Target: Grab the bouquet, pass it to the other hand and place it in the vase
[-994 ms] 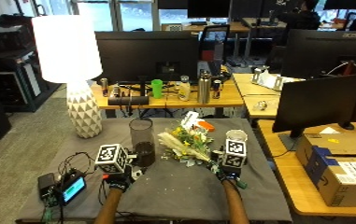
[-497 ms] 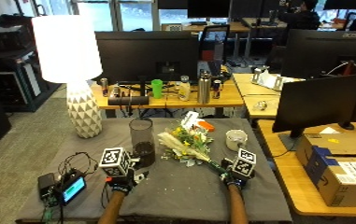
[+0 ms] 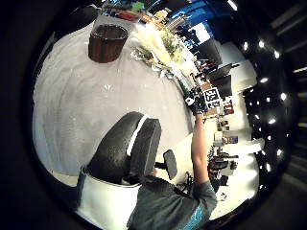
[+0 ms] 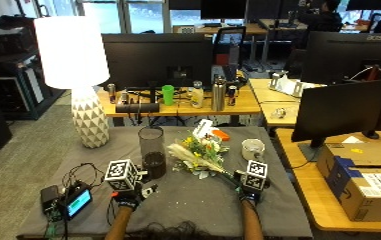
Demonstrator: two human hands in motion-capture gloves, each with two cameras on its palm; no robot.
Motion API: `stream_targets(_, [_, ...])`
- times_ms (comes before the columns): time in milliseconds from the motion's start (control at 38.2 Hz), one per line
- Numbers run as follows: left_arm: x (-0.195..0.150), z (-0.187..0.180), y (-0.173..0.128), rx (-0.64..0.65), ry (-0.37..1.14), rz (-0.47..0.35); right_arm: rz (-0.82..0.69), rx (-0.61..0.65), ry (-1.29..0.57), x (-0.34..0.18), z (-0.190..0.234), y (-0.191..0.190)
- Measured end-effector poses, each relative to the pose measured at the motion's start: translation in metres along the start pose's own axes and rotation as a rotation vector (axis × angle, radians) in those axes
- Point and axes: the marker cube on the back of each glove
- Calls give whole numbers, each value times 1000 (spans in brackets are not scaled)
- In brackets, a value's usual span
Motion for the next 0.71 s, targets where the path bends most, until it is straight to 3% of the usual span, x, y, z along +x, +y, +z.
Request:
stream_targets(183, [-1,-8,-5,6,-18,-4,-6,151,-10,-6,-3,-6])
stream_targets(471, [25,-64,-31,86,-28,59,-24,321,-361,-35,-77,10])
stream_targets(706, [72,-107,-50,116,218,148,-166,388,-790,-91,-150,41])
